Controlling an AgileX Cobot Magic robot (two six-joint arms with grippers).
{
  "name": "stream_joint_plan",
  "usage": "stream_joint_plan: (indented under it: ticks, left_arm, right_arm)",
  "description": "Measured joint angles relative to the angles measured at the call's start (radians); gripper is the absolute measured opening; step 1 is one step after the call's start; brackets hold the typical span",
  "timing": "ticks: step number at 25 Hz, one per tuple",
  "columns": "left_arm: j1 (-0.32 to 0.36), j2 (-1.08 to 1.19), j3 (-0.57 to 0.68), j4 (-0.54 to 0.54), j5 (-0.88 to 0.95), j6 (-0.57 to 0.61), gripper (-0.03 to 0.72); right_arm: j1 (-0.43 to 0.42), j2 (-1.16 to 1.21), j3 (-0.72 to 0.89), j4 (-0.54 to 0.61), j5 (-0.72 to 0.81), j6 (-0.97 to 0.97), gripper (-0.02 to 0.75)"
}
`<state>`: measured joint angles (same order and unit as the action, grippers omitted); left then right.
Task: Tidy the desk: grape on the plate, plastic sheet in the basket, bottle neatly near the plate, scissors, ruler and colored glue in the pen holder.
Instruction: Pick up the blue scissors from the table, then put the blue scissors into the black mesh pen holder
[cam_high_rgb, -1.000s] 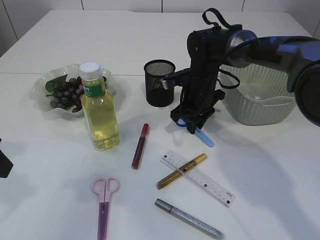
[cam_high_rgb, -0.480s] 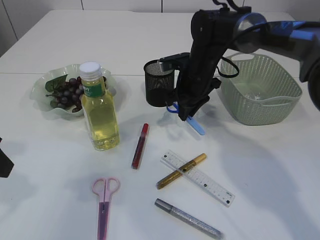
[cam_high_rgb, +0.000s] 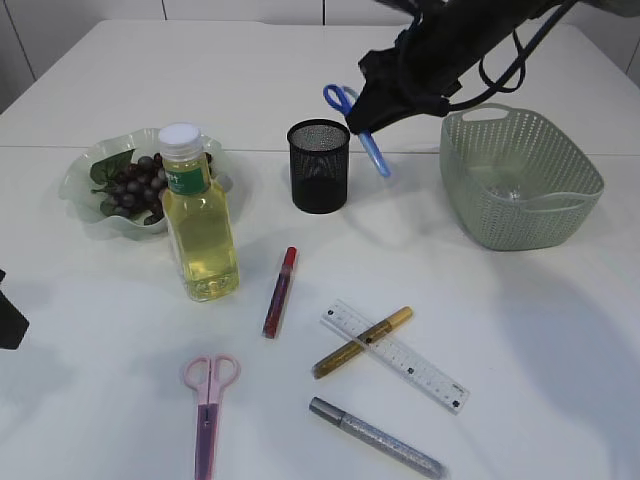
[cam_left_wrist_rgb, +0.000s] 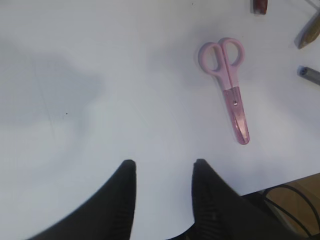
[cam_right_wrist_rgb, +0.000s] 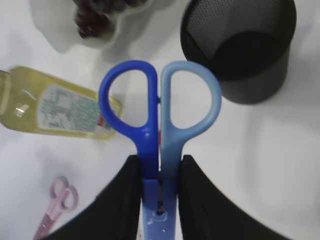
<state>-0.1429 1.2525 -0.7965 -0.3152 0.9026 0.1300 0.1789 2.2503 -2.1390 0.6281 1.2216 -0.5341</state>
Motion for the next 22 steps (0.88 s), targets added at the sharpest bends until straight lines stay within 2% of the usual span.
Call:
stream_joint_plan:
  ticks: [4, 14, 19, 22]
  left_arm:
    - [0.0, 0.0, 0.0, 0.0, -0.016, 0.0, 0.275]
    - [0.0, 0.0, 0.0, 0.0, -0.025, -0.002, 0.269]
    - [0.0, 0.0, 0.0, 0.0, -0.025, -0.002, 0.268]
    - [0.0, 0.0, 0.0, -0.002, -0.024, -0.002, 0.268]
  right_arm:
    - [-0.033, -0.002, 0.0, 0.196, -0.07, -0.162, 0.191]
    - [-0.033, 0.072, 0.0, 0.645, -0.295, -0.714, 0.19]
    - [-0.033, 0.123, 0.0, 0.771, -0.374, -0.944, 0.19]
    - [-0.033, 0.153, 0.0, 0.822, -0.385, -0.992, 0.19]
